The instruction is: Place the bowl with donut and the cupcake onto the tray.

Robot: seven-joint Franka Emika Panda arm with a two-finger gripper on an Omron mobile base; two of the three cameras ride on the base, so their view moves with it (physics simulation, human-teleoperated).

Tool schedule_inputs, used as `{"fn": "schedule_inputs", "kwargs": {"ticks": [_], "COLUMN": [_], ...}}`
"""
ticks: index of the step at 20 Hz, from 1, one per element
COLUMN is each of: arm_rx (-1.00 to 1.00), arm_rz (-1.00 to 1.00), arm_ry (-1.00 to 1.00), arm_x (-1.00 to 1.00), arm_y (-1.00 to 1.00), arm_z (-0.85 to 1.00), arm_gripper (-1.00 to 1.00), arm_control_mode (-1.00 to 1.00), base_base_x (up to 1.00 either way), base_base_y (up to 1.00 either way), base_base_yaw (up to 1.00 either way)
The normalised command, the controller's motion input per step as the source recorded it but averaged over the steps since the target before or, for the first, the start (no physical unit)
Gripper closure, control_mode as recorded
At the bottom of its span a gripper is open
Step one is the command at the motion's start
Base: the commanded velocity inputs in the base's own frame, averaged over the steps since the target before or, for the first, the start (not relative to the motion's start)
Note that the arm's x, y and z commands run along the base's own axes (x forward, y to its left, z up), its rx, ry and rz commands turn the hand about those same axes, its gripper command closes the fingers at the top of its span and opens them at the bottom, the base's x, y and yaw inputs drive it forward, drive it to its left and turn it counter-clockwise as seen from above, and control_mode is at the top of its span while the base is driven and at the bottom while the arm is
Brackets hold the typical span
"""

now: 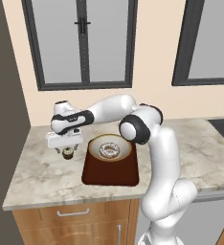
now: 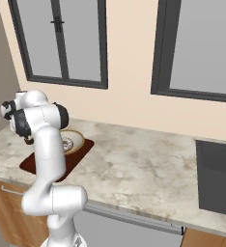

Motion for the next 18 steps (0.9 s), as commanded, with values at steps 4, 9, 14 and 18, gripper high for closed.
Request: {"fn": "schedule_inputs", "kwargs": {"ticks": [4,9,14,18], "arm_rx": [0.00,0.00,0.00,0.00], "arm_rz": [0.00,0.00,0.00,0.00], "arm_ry": [0.00,0.00,0.00,0.00], "arm_x": [0.00,0.00,0.00,0.00], "arm_y": [0.00,0.00,0.00,0.00], "arm_z": [-0.03,-0.26,-0.01,0.00], "arm_gripper": [-1.00,-1.00,-1.00,1.00], "arm_control_mode": [-1.00,-1.00,-1.00,-1.00], "base_base_x": [0.00,0.00,0.00,0.00], "base_base_y": [0.00,0.00,0.00,0.00], "base_base_yaw": [0.00,0.00,0.00,0.00]}}
